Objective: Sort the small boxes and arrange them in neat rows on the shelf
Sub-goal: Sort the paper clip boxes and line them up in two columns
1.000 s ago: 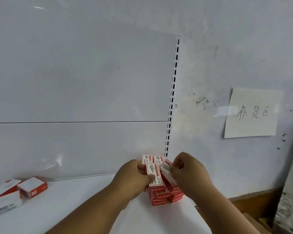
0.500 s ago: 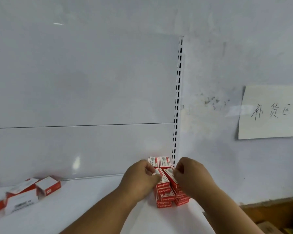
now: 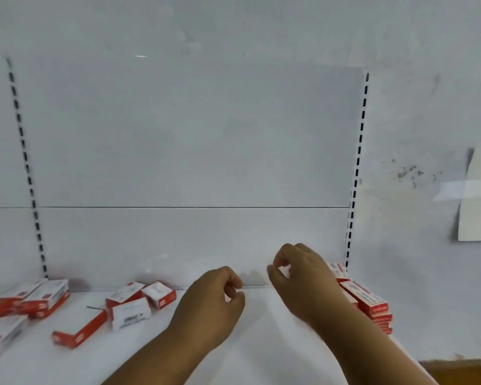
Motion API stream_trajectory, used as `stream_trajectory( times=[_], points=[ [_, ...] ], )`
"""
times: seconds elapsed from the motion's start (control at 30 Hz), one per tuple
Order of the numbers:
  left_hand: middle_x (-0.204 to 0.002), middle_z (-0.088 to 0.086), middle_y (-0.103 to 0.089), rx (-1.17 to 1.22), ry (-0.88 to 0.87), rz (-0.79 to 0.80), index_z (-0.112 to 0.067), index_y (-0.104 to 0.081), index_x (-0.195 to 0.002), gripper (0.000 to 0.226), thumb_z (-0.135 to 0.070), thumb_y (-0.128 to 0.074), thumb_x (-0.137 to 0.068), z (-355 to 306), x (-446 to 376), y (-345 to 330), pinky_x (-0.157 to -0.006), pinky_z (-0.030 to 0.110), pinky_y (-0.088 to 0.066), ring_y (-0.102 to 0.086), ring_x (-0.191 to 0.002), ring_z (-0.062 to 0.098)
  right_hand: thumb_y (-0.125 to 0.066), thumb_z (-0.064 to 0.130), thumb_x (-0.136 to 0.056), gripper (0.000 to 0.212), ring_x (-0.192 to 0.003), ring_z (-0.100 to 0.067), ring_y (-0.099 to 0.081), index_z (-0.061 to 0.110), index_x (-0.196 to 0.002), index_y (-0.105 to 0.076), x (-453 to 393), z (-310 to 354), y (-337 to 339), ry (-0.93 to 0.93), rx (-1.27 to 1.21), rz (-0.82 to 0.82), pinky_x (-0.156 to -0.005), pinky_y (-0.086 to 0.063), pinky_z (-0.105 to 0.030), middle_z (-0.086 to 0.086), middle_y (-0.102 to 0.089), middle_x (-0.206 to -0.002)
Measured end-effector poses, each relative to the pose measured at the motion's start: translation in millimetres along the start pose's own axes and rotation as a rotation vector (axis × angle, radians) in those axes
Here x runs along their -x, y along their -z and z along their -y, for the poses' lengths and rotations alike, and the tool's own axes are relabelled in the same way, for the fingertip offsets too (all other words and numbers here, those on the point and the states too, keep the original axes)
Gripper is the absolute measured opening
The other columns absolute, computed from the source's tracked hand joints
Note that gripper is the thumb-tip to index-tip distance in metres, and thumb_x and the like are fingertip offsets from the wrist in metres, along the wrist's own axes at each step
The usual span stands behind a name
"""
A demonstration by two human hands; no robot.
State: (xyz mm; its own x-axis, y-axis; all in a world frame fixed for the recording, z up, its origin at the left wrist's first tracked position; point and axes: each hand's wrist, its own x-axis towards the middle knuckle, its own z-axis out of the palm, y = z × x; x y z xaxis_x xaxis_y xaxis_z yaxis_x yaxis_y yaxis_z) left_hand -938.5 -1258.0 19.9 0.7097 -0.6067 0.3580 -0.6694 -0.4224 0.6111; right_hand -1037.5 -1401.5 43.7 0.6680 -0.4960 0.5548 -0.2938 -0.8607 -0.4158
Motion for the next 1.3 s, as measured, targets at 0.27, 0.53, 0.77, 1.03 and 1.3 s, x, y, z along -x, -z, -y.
stream_trajectory(
  times=[0.27,0.53,0.77,1.03,1.3],
  points=[
    [-0.1,-0.019,-0.06,-0.163,0.008,-0.022,-0.038,-0.059,-0.102,0.011,-0.035,-0.06,-0.091,102,11,92,-0.075,0.014,-0.044,-0.058,-0.087,0.001,-0.055,0.042,-0.093,0.016,-0.093,-0.01,-0.055,0.027,-0.1,-0.06,-7,108,-77,0.108,-0.034,0.111,-0.077,-0.044,-0.023,0.01,-0.058,-0.1],
    [-0.12,-0.003,-0.055,-0.653,0.043,0.177,-0.03,-0.05,-0.125,0.044,-0.052,-0.051,-0.087,186,7,137,-0.088,0.034,-0.045,-0.051,-0.111,0.019,-0.068,0.044,-0.08,0.045,-0.112,-0.023,-0.052,0.029,-0.121,-0.059,-24,167,-156,0.212,0.162,0.591,-0.094,-0.045,-0.034,0.001,-0.057,-0.122],
    [-0.11,-0.013,-0.062,-0.124,0.112,0.095,-0.036,-0.053,-0.114,0.025,-0.039,-0.062,-0.09,197,7,141,-0.068,0.018,-0.042,-0.06,-0.09,0.006,-0.062,0.042,-0.086,0.035,-0.111,-0.019,-0.044,0.03,-0.118,-0.053,-10,169,-172,0.289,0.244,0.455,-0.089,-0.038,-0.031,0.01,-0.058,-0.122],
    [-0.098,0.02,-0.073,1.012,0.532,-0.129,-0.025,-0.067,-0.105,0.038,-0.003,-0.038,-0.097,198,-6,147,-0.077,0.05,-0.06,-0.073,-0.083,0.035,-0.046,0.057,-0.091,0.044,-0.117,-0.017,-0.045,0.032,-0.127,-0.045,-2,168,-189,0.368,0.19,0.404,-0.099,-0.035,-0.03,0.009,-0.051,-0.13],
    [-0.082,0.009,-0.074,0.796,0.491,-0.234,-0.025,-0.072,-0.091,0.028,-0.022,-0.046,-0.1,203,-1,148,-0.041,0.023,-0.039,-0.068,-0.059,0.029,-0.042,0.032,-0.103,0.037,-0.05,-0.009,-0.053,0.014,-0.077,-0.061,-5,169,-180,-0.3,-0.525,0.399,-0.053,-0.039,-0.019,0.001,-0.062,-0.061]
  ],
)
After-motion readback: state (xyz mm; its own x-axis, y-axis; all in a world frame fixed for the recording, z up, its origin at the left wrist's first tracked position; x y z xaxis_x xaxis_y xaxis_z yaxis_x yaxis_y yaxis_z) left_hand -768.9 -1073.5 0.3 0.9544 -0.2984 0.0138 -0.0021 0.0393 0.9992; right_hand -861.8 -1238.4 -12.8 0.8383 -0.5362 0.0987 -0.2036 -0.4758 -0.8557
